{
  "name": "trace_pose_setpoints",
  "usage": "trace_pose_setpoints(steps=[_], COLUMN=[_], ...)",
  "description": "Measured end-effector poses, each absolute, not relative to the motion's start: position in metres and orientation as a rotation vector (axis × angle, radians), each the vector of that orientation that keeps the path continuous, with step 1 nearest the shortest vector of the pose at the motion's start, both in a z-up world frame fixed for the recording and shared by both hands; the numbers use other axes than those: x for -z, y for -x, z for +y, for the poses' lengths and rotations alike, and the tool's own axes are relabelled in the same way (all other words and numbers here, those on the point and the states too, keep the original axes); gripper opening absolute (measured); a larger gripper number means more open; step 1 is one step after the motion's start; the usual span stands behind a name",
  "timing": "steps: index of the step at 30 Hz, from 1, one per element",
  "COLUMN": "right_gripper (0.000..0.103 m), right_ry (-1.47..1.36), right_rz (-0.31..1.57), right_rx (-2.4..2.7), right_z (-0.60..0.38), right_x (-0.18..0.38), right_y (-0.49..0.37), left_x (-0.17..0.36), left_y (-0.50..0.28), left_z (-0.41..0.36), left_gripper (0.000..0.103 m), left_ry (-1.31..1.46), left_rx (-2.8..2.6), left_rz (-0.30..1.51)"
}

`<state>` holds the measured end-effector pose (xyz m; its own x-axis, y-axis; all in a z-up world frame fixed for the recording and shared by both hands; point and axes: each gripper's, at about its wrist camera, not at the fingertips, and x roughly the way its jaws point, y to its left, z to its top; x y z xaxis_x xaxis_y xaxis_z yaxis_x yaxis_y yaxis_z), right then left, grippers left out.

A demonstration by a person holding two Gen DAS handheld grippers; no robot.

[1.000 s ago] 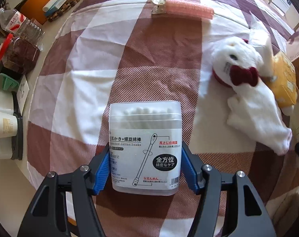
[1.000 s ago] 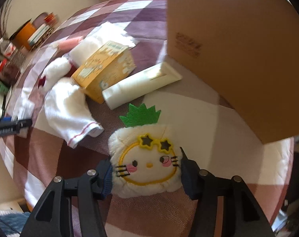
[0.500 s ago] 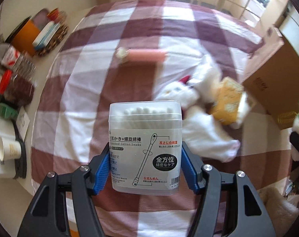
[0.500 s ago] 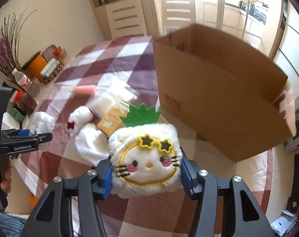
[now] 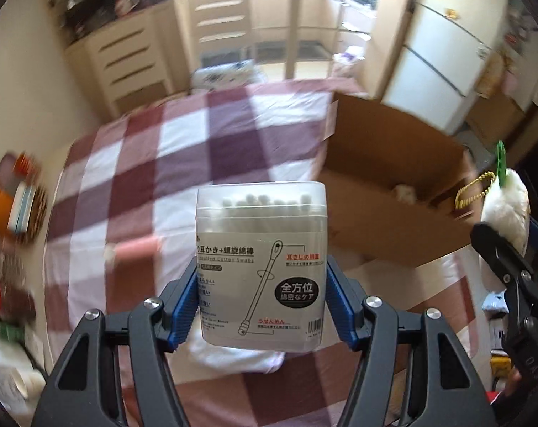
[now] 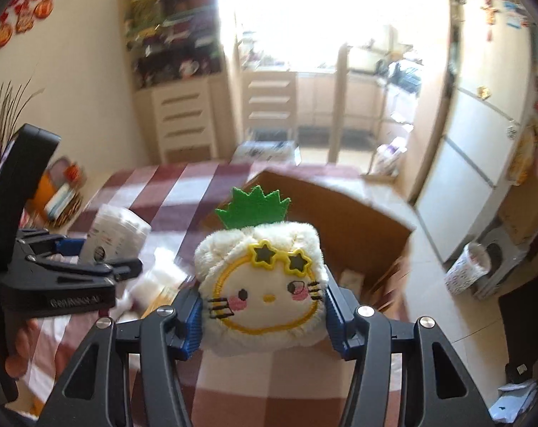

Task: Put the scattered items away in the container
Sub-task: 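Carry the swab box with the left tool while the right tool carries the plush over the box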

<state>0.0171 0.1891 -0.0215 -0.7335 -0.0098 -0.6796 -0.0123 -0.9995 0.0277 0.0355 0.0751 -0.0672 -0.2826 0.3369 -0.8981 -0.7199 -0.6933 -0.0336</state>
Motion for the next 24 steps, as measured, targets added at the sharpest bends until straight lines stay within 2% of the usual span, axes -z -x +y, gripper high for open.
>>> trace_pose_setpoints(steps=[8,24], right_gripper=[0.056,0.056], right_ry=[1.039,0.996], right_rz=[0.081,0.115], right_rx=[-2.869,-2.869], right_z=[0.217,0.247], right_x=[0.000,0.003], right_y=[-0.016,0.010], left_x=[0.045,0.037], left_y=[-0.043,-0.042], left_z=[0.121,0.170], left_gripper=[0.065,0.065], left_ry=[1.210,1.159], left_rx=[-1.979,-2.013], left_rz=[0.543,0.614])
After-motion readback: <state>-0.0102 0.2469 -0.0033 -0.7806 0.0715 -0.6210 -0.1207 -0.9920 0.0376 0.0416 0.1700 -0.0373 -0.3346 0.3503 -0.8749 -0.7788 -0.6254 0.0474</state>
